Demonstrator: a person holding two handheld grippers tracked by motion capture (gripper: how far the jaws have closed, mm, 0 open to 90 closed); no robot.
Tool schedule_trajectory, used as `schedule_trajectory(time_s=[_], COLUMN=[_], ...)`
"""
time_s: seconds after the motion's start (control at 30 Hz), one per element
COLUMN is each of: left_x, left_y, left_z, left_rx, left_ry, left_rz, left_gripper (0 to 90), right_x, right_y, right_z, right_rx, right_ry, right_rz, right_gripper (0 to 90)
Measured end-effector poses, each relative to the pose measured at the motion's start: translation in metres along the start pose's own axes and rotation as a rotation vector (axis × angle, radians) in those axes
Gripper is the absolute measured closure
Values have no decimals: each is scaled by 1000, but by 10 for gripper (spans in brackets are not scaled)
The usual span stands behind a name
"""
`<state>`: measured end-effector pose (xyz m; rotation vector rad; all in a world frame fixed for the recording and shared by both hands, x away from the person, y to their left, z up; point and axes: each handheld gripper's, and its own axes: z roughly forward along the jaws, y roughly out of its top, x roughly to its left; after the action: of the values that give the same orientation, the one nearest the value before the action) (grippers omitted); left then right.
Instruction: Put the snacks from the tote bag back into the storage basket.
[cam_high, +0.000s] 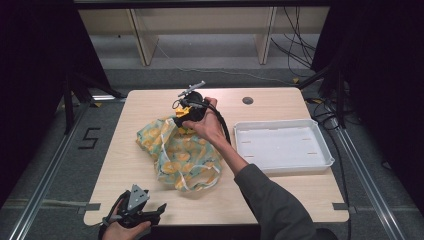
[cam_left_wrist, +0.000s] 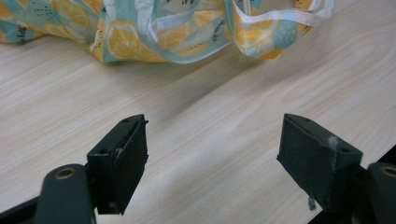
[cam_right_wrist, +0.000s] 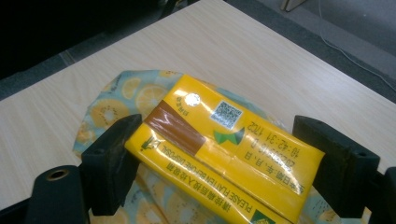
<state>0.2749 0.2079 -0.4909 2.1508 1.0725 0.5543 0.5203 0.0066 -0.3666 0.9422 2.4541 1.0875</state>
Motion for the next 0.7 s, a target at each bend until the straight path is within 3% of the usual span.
schedule_trajectory(time_s=[0.03,0.07,0.23,0.27,0.3,0.47,0.53,0.57,0.7], left_x=[0,-2,-2,-3,-1,0,2,2,3], left_y=[0,0,0,-1,0,-1,-1,-1,-1], left_z=[0,2,2,2,1,2,0,0,-1], left_rx=[0,-29,-28,-30,-21,-19,6,3,5], left_ry=[0,3,5,6,9,27,15,15,18], left_rz=[0,-34,-33,-57,-25,-41,-4,-8,-4], left_gripper=[231,230,230,229,229,228,228,228,228], right_x=[0,0,1,0,0,1,3,2,1], right_y=[0,0,1,0,0,0,-1,-1,-4], right_z=[0,-5,-17,-20,-20,-33,-38,-39,-46], right_rx=[0,-15,-18,-17,-17,-27,-8,-18,-13], right_ry=[0,7,21,30,30,48,42,37,51], right_rz=[0,-5,-28,-30,-30,-45,-21,-59,-44], right_gripper=[197,197,197,197,197,197,197,197,197])
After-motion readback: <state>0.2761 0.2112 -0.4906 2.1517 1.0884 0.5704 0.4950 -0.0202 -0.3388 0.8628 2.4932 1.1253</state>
